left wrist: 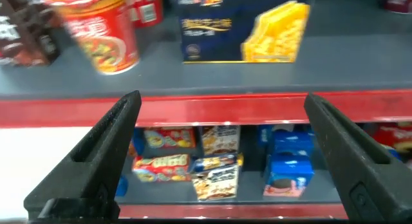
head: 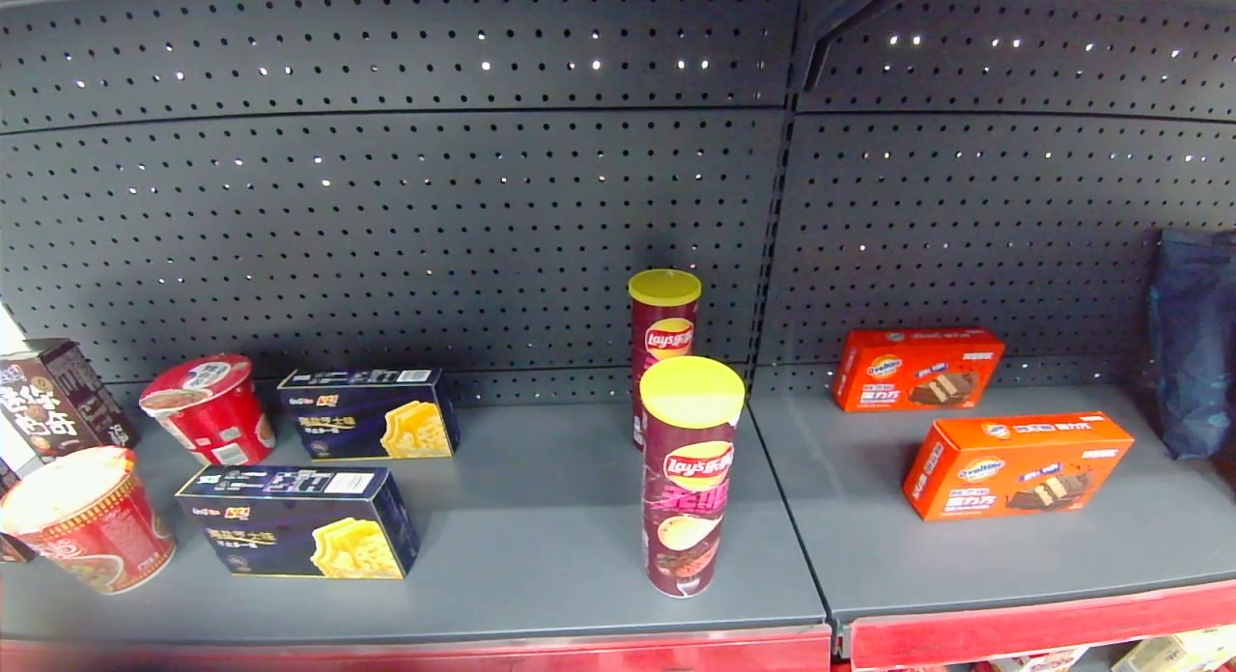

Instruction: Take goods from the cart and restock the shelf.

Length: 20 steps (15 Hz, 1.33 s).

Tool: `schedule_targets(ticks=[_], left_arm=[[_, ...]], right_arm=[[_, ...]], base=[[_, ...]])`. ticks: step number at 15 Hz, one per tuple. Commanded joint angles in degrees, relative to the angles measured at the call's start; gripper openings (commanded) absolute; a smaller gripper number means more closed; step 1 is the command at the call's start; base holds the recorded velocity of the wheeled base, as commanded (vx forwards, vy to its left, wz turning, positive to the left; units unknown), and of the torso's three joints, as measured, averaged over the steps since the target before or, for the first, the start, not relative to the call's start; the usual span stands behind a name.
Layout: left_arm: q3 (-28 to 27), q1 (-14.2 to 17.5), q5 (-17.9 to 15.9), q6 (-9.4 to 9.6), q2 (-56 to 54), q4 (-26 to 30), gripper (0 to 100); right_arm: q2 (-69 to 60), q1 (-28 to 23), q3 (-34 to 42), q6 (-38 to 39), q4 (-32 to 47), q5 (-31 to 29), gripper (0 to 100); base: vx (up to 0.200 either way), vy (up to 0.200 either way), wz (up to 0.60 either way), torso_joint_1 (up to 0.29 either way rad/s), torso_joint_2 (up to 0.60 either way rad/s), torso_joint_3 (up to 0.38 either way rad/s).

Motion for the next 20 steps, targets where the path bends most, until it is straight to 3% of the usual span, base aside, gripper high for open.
schedule_targets(ticks=[1,3,5,8,11,15,20], left_arm=[[0.0,-4.27,-0.06,0.06,-1.18,0.0,100],[0.0,-4.79,0.03,-0.12,-2.94,0.0,100],[0.0,-4.53,0.12,-0.03,-4.52,-0.09,100],[0.0,-4.53,0.65,-0.12,-4.96,-0.09,100],[0.0,-4.53,0.56,0.32,-4.96,-0.09,100],[0.0,-4.53,0.56,-0.82,-4.96,-0.09,100],[0.0,-4.53,0.56,-0.82,-4.96,-0.09,100]], right_arm=[[0.26,0.0,0.03,-1.79,-0.03,3.15,100],[0.35,-0.17,-0.41,-2.06,1.02,6.05,100],[0.35,0.0,-0.76,-1.44,1.9,1.13,100],[0.35,0.0,0.03,3.22,-0.39,0.25,100],[0.35,0.0,0.03,3.04,-0.47,-1.07,100],[0.35,0.0,0.03,3.04,-0.47,-0.36,100],[0.35,0.0,0.03,3.74,-0.47,1.22,100]], base=[[0.0,0.0,0.0,0.0,0.0,0.0],[0.0,0.0,0.0,0.0,0.0,0.0],[0.0,0.0,0.0,0.0,0.0,0.0],[0.0,0.0,0.0,0.0,0.0,0.0],[0.0,0.0,0.0,0.0,0.0,0.0],[0.0,0.0,0.0,0.0,0.0,0.0],[0.0,0.0,0.12,0.0,0.0,0.001]])
